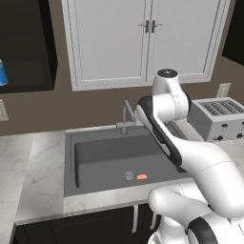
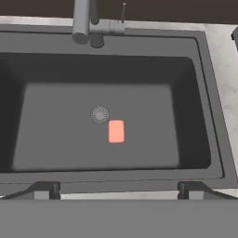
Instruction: Pick up the bar soap and soap dispenser from the sink, and place them back in the cabinet, and close the cabinet door.
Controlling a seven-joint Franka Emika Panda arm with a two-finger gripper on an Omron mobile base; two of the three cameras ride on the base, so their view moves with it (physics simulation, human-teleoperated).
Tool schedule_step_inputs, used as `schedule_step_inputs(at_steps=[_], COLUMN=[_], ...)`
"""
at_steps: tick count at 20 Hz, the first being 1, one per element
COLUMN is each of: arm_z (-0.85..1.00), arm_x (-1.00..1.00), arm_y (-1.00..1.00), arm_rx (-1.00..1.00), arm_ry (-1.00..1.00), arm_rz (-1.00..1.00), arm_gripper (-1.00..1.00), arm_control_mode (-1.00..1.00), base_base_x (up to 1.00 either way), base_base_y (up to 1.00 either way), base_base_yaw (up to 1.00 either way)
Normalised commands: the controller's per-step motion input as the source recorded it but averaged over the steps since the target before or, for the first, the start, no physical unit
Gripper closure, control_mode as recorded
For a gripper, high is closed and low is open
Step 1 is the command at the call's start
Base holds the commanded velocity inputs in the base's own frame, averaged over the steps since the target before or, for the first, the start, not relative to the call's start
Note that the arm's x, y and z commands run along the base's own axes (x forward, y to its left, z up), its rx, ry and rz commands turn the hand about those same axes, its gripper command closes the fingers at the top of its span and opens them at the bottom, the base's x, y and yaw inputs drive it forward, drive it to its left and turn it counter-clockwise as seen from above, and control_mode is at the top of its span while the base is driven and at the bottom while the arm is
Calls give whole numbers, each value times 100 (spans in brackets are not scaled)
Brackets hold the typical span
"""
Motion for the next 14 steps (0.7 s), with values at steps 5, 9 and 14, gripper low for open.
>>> schedule_step_inputs(at_steps=[5, 9, 14], arm_z=[-12, -11, -6], arm_x=[0, 0, 0], arm_y=[0, 0, -3], arm_rx=[1, 5, 7], arm_ry=[4, 4, 0], arm_rz=[5, 3, 1], arm_gripper=[-100, -100, -100], arm_control_mode=[-100, -100, -100], base_base_x=[0, 0, 0], base_base_y=[0, 0, 0], base_base_yaw=[0, 0, 0])
